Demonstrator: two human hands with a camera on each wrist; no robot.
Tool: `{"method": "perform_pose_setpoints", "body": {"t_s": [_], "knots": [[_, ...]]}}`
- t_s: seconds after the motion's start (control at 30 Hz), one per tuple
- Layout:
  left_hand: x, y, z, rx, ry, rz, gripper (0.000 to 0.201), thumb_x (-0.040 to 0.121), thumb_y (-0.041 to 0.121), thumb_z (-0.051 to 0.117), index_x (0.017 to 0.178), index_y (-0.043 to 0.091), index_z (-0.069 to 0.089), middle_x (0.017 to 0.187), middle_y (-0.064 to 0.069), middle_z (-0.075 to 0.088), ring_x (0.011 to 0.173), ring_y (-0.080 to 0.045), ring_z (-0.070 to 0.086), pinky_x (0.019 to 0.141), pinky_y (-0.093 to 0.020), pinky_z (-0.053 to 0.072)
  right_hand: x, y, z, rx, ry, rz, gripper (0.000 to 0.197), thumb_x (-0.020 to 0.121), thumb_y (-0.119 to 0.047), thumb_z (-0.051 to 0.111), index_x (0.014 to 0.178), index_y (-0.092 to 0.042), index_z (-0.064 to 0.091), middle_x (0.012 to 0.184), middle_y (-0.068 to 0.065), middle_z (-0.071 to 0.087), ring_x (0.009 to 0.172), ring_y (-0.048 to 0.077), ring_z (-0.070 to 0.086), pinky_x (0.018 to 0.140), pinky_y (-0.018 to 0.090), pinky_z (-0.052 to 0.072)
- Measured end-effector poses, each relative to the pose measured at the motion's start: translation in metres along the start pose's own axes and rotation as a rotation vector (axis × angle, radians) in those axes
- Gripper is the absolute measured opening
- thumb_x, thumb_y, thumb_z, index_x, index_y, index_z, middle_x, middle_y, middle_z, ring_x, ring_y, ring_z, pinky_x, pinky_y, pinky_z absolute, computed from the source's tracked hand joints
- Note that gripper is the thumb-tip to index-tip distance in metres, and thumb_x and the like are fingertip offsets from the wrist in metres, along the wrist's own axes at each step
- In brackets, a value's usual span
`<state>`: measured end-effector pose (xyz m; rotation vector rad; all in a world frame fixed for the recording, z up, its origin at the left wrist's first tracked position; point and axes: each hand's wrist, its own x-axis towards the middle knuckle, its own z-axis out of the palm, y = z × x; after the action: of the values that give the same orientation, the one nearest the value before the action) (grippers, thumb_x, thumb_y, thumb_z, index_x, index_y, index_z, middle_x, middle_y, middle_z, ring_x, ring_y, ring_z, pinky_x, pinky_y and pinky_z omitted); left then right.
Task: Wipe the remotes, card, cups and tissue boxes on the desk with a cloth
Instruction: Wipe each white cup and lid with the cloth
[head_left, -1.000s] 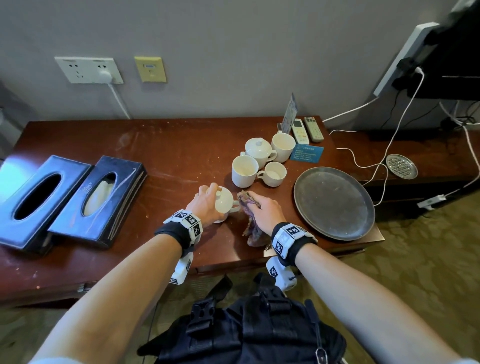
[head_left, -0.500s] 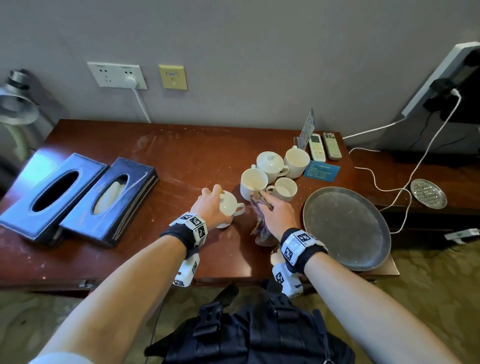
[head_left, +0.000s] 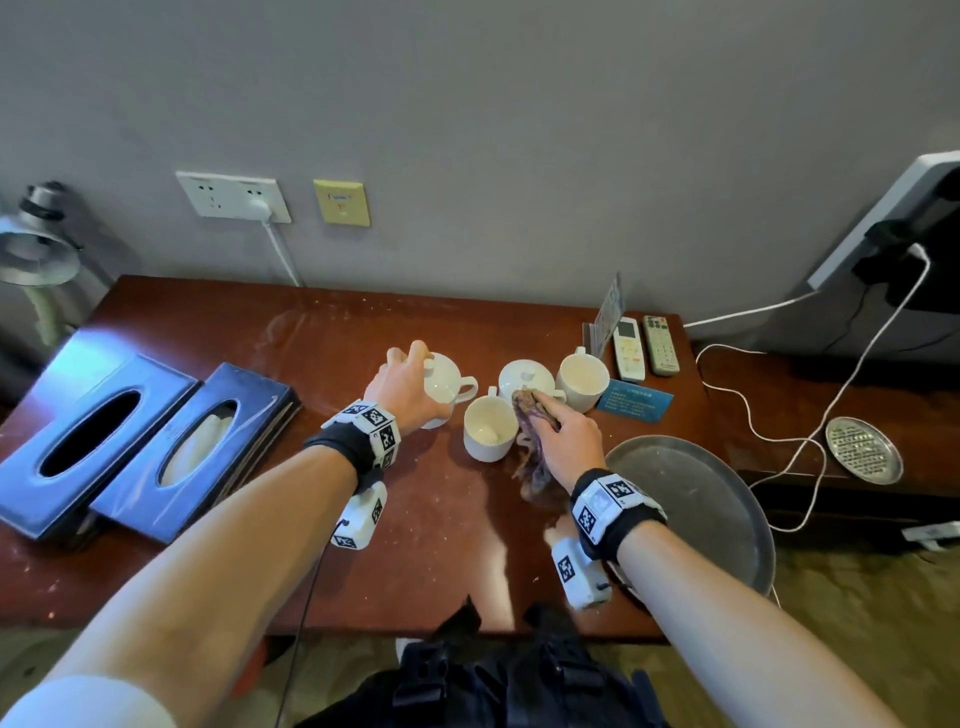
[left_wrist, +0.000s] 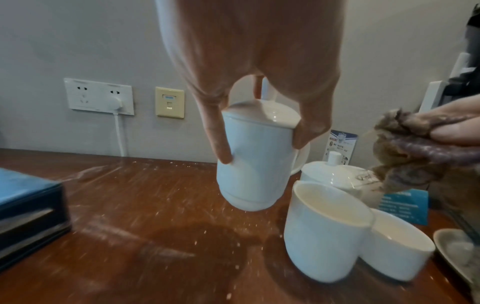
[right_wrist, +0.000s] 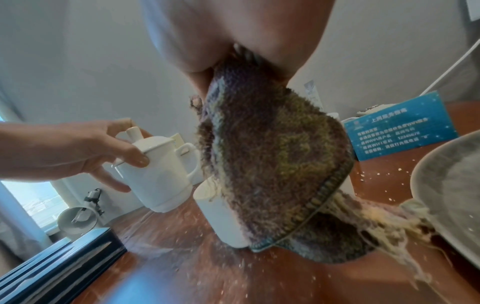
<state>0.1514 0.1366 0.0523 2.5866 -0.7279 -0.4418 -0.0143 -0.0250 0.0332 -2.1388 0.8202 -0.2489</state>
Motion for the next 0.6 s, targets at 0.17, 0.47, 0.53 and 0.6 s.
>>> {"method": "perform_pose_setpoints", "body": {"t_s": [0.17,0.47,0.53,0.6], "knots": [[0.050,0.012,-0.004,0.022,-0.018,0.056,0.071,0.070,0.037,0.084,0.122,0.018,0.038,0.125,-0.012,0.042,0.103,-0.035,0.055,0.082,-0.041,0.055,0.028,-0.003,-0.002,0.011,0.072,0.043,0.038,0.097,-0.023,0.058,0.135,-0.023,0.059,0.134,0.000,0.062,0.126,0.022,0.053,0.110,0.032,0.038],[0.128,0.023,0.015,0.012,-0.115,0.120,0.074,0.069,0.039,0.084,0.122,0.019,0.037,0.128,-0.012,0.042,0.109,-0.036,0.055,0.085,-0.042,0.054,0.065,0.004,0.003,-0.028,0.146,0.187,0.038,0.098,-0.025,0.057,0.135,-0.026,0.058,0.134,-0.002,0.061,0.125,0.024,0.053,0.109,0.034,0.038],[0.141,0.025,0.020,0.019,-0.134,0.128,0.075,0.069,0.039,0.085,0.124,0.019,0.037,0.129,-0.013,0.042,0.109,-0.036,0.055,0.085,-0.041,0.054,0.070,0.005,0.004,-0.016,0.161,0.224,0.038,0.098,-0.025,0.057,0.136,-0.026,0.058,0.134,-0.001,0.061,0.125,0.024,0.053,0.108,0.033,0.037],[0.150,0.028,0.026,0.025,-0.153,0.131,0.077,0.068,0.039,0.086,0.125,0.019,0.037,0.129,-0.014,0.042,0.110,-0.037,0.055,0.085,-0.041,0.054,0.074,0.007,0.006,-0.005,0.170,0.246,0.038,0.098,-0.024,0.057,0.136,-0.025,0.057,0.135,0.000,0.060,0.125,0.023,0.052,0.108,0.033,0.037]]}}
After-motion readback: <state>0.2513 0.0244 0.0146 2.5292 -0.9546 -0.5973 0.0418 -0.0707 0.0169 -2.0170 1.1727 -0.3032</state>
